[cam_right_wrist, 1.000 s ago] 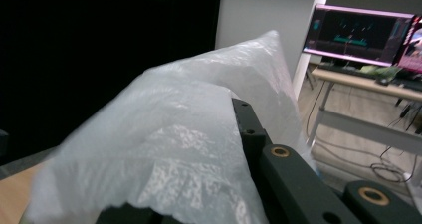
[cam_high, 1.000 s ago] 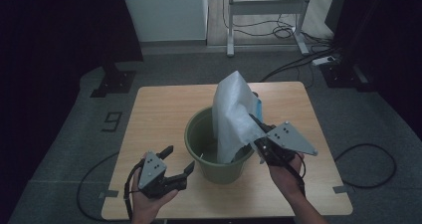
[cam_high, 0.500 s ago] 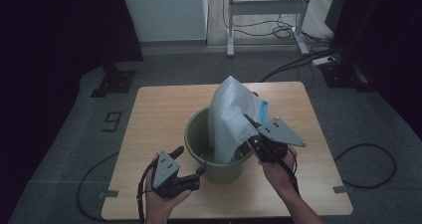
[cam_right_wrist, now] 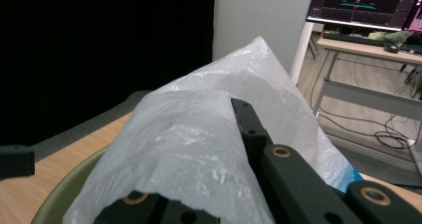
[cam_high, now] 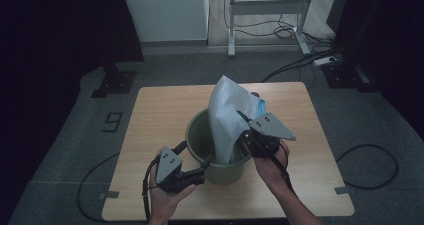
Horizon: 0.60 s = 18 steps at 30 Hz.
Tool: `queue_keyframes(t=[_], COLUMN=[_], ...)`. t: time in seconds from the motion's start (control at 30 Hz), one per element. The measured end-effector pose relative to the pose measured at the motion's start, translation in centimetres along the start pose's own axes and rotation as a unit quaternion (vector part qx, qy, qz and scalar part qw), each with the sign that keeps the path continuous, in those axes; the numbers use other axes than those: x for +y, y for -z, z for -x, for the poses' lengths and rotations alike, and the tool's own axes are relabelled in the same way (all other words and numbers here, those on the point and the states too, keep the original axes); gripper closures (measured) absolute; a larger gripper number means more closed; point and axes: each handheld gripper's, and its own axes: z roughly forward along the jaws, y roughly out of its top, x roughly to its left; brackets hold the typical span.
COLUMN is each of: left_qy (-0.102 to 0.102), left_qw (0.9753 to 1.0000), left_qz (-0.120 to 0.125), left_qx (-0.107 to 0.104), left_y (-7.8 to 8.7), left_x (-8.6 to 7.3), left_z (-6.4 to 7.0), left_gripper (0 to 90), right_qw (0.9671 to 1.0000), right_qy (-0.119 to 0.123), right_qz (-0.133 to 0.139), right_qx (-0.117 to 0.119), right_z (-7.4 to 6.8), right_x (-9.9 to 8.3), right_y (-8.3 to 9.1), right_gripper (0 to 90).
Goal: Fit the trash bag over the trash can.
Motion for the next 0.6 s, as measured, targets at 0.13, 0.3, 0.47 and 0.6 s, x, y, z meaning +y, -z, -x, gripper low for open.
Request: queue_keyframes(t=[0.13, 0.3, 0.47, 0.6], left_qy=[-0.006, -0.014, -0.026, -0.037], left_qw=[1.0000, 0.9999, 0.9996, 0.9991], left_qz=[-0.004, -0.009, -0.010, -0.017], left_qx=[-0.007, -0.003, -0.012, -0.004], left_y=[-0.5, -1.4, -2.4, -3.2], left_x=[0.4, 0.7, 0.9, 0.7], left_z=[0.8, 1.7, 2.9, 4.0], left_gripper=[14.4, 14.0, 13.7, 14.0], right_qw=[1.0000, 1.0000, 1.0000, 0.9999], right_qy=[-0.001, -0.004, -0.004, -0.008], right_qz=[-0.002, 0.001, 0.005, 0.005], right_qx=[-0.004, -0.002, -0.002, -0.004], right_z=[-0.2, -0.6, -0.9, -0.5], right_x=[0.1, 0.1, 0.2, 0.3], right_y=[-0.3, -0.2, 0.2, 0.3], right_gripper=[88.1, 88.0, 87.2, 87.2])
